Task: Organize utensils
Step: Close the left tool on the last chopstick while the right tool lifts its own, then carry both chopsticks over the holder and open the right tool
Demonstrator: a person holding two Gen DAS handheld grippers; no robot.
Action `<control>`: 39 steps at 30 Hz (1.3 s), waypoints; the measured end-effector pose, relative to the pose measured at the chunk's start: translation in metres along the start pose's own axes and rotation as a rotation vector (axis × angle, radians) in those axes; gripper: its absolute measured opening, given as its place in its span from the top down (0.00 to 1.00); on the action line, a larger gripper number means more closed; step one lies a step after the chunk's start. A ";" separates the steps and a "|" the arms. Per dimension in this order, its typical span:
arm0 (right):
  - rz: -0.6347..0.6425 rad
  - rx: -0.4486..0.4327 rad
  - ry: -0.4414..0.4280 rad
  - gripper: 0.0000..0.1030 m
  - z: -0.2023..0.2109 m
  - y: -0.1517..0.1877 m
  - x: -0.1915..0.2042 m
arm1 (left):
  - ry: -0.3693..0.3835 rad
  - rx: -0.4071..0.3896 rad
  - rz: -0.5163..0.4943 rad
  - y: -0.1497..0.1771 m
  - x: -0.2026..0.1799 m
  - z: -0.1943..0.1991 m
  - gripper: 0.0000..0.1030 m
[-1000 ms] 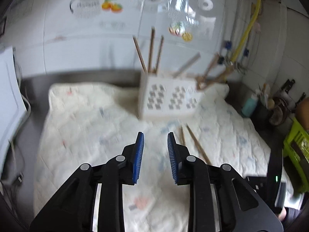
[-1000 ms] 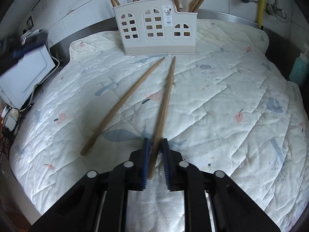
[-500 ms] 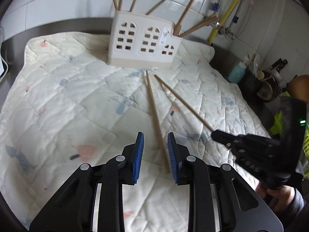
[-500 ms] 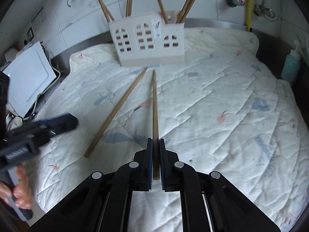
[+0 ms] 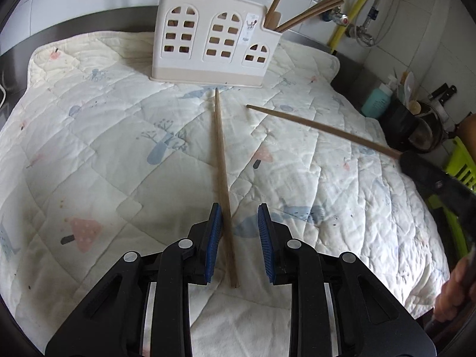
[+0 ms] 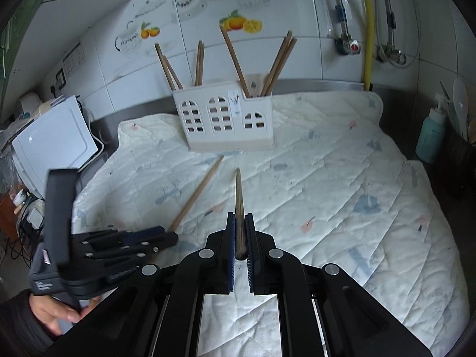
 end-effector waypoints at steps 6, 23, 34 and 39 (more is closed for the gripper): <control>0.004 -0.018 -0.007 0.94 0.003 -0.003 0.000 | -0.036 -0.005 -0.009 0.005 0.000 -0.005 0.77; 0.041 -0.104 -0.016 0.94 0.029 -0.039 0.000 | -0.032 -0.103 -0.059 -0.019 0.009 0.036 0.95; 0.089 -0.128 -0.070 0.94 0.037 -0.098 0.001 | 0.010 -0.244 -0.119 -0.053 0.005 0.073 0.95; 0.126 -0.166 -0.032 0.94 0.041 -0.138 -0.002 | 0.027 -0.247 -0.114 -0.069 0.010 0.083 0.95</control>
Point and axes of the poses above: each gripper's, at about its wrist camera, not at the fingertips, and z roughly against the way its jaws point, x to its left, y to its underside, the point moved 3 cm from there along -z, roughly the way its jaws point, and after that the axes turned 14 degrees about y, right-handed, at the moved point
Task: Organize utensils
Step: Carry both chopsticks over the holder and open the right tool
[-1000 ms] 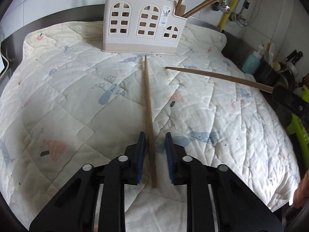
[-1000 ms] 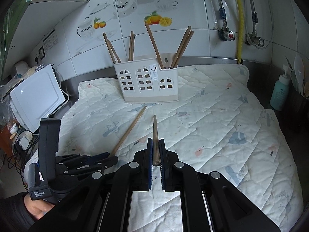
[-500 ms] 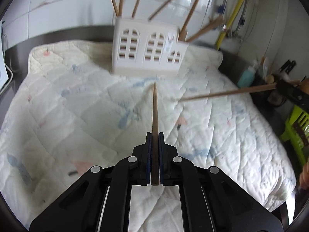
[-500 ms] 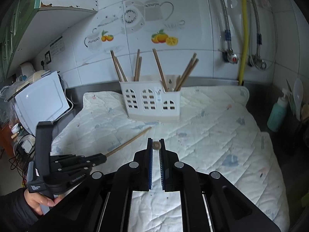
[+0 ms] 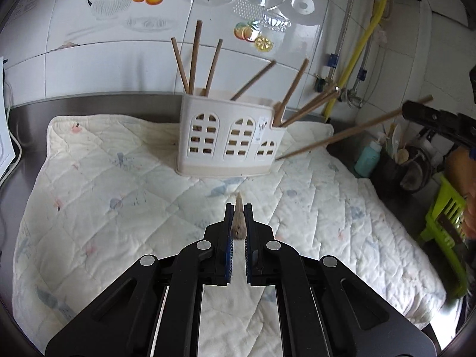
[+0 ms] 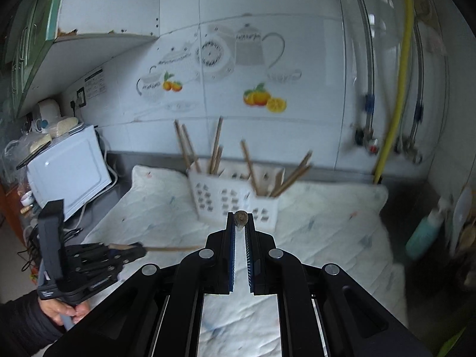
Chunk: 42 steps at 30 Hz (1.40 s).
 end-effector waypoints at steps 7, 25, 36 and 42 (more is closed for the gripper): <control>0.045 -0.032 0.072 0.94 -0.015 -0.049 -0.012 | -0.014 -0.015 -0.043 -0.033 0.001 0.008 0.95; 0.074 0.169 0.052 0.94 -0.100 -0.079 -0.004 | -0.036 -0.071 -0.145 -0.103 -0.012 0.027 0.95; 0.072 0.214 0.056 0.93 -0.140 -0.071 0.000 | -0.065 -0.184 -0.251 -0.177 -0.038 0.036 0.95; 0.070 0.184 0.061 0.77 -0.136 -0.073 -0.003 | -0.100 -0.236 -0.295 -0.211 -0.048 0.027 0.95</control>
Point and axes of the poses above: each gripper's, at about its wrist camera, not at the fingertips, and z roughly against the way its jaws point, x to its left, y to its underside, the point moved 3 cm from there along -z, roughly the way its jaws point, and after that the axes turned 14 degrees about y, right-handed, at the moved point
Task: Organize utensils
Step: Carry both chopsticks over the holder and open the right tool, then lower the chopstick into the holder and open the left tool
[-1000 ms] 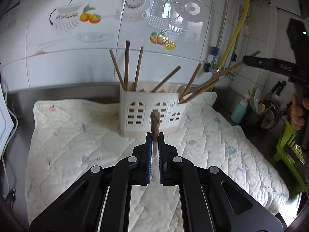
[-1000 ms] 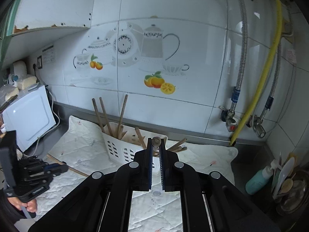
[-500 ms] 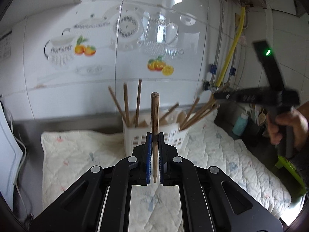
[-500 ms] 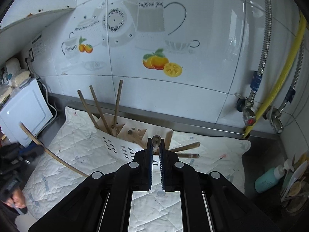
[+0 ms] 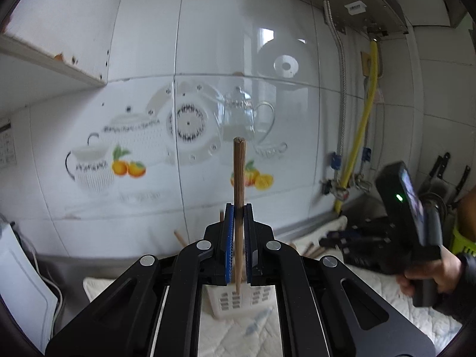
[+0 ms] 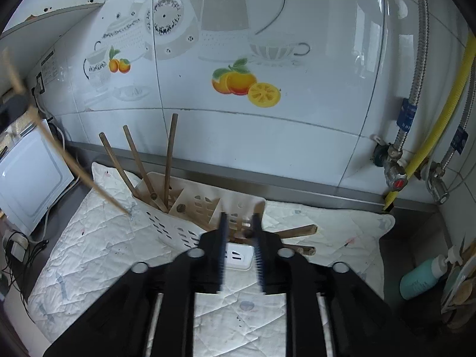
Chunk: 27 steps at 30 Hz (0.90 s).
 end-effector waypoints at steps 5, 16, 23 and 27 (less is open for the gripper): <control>0.019 -0.044 0.014 0.71 0.016 0.001 -0.005 | -0.031 -0.017 -0.013 -0.010 0.003 -0.017 0.95; 0.009 -0.108 -0.008 0.65 0.047 0.017 -0.020 | -0.034 0.003 0.066 0.007 0.022 -0.061 0.95; 0.026 -0.105 -0.018 0.63 0.048 0.032 -0.018 | -0.020 0.018 0.099 0.022 0.028 -0.079 0.95; 0.020 -0.096 -0.028 0.63 0.045 0.039 -0.018 | -0.011 0.041 0.108 0.033 0.029 -0.088 0.95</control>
Point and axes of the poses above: each gripper's, at about its wrist camera, not at the fingertips, and z roughly against the way its jaws point, x to its left, y to its underside, the point moved 3 cm from there along -z, roughly the way its jaws point, and after that the axes turned 14 degrees about y, right-handed, at the moved point
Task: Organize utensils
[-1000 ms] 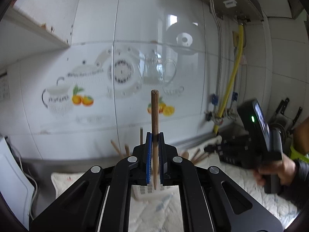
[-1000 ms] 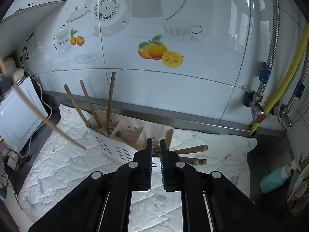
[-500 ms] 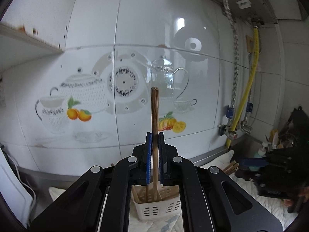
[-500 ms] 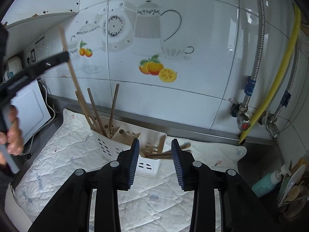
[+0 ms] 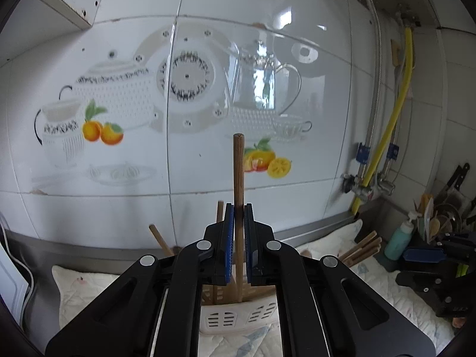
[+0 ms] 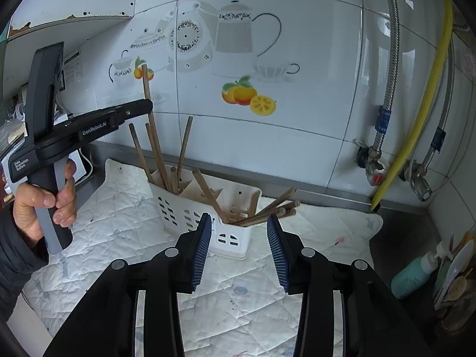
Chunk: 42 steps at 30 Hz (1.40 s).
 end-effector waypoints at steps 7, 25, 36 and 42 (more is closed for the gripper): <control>0.000 0.009 -0.017 0.61 0.001 0.011 0.003 | 0.002 0.046 0.016 0.014 0.005 -0.011 0.94; -0.015 -0.023 -0.024 0.47 0.029 0.025 0.013 | 0.002 0.041 -0.003 0.009 -0.003 0.021 0.75; -0.068 -0.027 -0.047 0.43 0.052 0.054 0.021 | -0.003 0.020 0.012 0.035 -0.015 0.087 0.34; -0.071 -0.032 -0.006 0.38 0.063 0.075 0.027 | -0.025 0.025 0.050 0.066 -0.015 0.119 0.14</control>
Point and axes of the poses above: each gripper's, at about its wrist camera, not at the fingertips, and z roughly against the way its jaws point, x to its left, y to its underside, the point moved 3 cm from there along -z, roughly the way its jaws point, and after that the axes turned 14 degrees about y, right-handed, at the moved point
